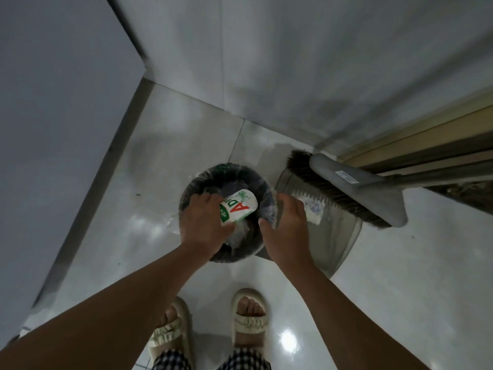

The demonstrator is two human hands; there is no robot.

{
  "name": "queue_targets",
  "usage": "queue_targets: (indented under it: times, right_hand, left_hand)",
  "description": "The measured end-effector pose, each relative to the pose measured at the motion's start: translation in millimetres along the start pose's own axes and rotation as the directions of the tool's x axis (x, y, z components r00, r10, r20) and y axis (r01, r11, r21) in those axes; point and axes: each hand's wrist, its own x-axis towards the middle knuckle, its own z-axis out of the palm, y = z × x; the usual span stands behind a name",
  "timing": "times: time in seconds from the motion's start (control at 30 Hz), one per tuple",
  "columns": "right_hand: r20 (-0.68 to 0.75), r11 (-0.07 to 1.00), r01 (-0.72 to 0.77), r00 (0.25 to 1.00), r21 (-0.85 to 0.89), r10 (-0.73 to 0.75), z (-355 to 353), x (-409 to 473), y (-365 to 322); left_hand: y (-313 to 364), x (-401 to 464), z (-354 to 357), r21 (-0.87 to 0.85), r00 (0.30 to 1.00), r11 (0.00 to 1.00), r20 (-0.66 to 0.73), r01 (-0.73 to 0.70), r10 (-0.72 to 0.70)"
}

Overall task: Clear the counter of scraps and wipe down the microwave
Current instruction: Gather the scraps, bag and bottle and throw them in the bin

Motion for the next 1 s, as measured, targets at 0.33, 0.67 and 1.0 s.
queue_targets:
  times: [0.33,0.67,1.0]
  right_hand:
    - [0.042,0.999,-0.041,0.998,0.022,0.04,15.9,4.8,23.3]
    - [0.088,1.0,-0.009,0.996,0.01,0.009,-23.8,-14.4,-21.0]
    - [0.119,0.999,0.014,0.993,-0.036,-0.01,-116.5,-64.4,-134.4]
  left_hand:
    - [-10.5,46.5,59.6,0.178,0.999,0.984,0.048,-0.014,0.006]
    - [-1.1,12.7,-17.2,0.024,0.994,0.998,0.101,-0.054,0.051]
    - [21.9,-65.5,-180.4,-0.115,0.987,0.985,0.078,-0.128,0.137]
